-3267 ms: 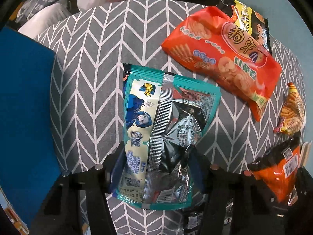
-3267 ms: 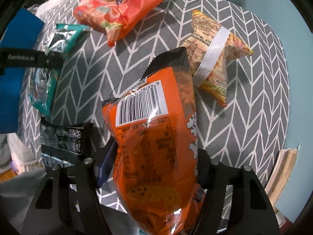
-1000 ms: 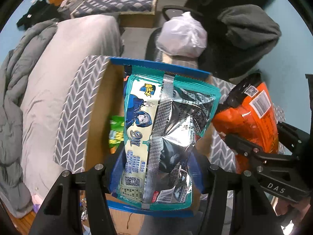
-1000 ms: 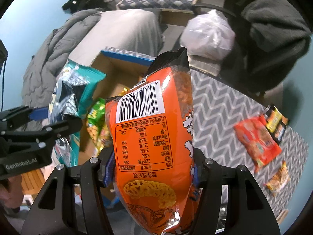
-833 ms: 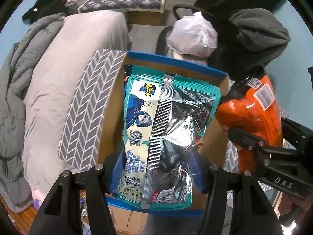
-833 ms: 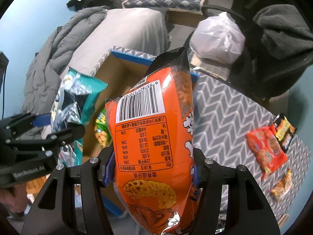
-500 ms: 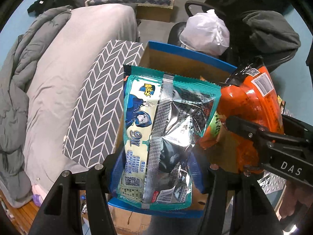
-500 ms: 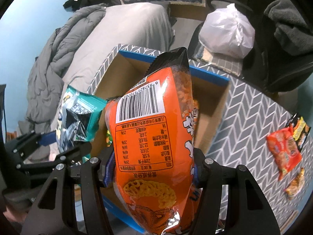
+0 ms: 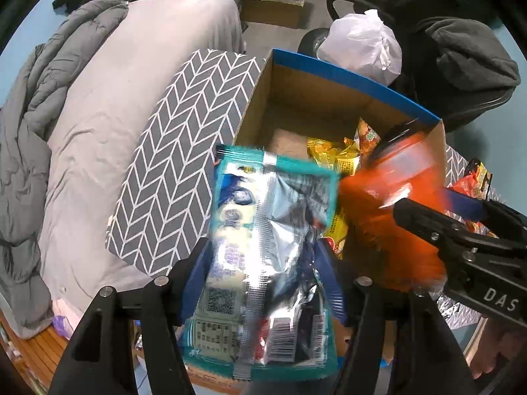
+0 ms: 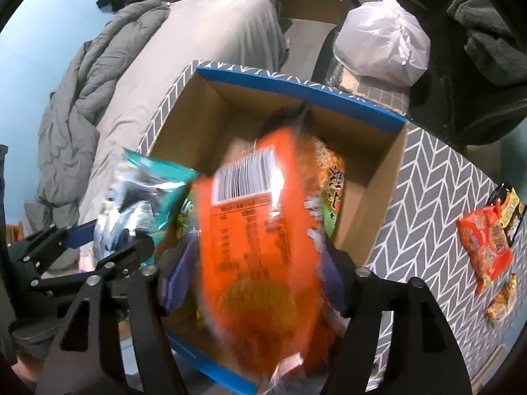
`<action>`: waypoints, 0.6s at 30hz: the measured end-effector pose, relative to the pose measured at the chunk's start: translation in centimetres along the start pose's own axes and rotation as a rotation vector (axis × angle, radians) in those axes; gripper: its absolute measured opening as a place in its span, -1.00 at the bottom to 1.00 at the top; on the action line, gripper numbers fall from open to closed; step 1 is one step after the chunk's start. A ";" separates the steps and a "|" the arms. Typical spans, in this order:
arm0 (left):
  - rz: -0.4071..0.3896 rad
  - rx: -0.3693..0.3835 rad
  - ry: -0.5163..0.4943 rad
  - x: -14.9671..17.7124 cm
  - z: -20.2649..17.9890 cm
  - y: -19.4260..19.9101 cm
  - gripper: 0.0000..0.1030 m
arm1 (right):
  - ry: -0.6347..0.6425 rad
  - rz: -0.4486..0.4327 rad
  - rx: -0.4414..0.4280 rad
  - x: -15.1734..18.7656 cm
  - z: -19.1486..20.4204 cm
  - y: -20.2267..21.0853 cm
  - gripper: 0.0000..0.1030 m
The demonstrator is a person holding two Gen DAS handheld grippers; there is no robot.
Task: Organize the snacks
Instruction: 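Lower both packets into the box and open both tools, then withdraw both tools from the box toward the remaining snacks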
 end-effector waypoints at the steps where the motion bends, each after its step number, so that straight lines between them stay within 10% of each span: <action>1: -0.002 -0.006 0.000 0.0 0.0 0.1 0.29 | 0.001 -0.007 0.004 0.0 -0.1 0.2 0.41; 18: -0.039 -0.025 -0.071 0.1 -3.3 2.5 0.38 | -0.021 -0.069 0.085 0.9 -3.6 3.9 0.48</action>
Point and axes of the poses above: each gripper's, at about its wrist camera, not at the fingertips, and y roughly against the way its jaws point, z to its left, x to its underside, the point moved 6 cm from there along -y, roughly the way its jaws point, and after that the axes turned 8 degrees about x, right-handed, at the moved point
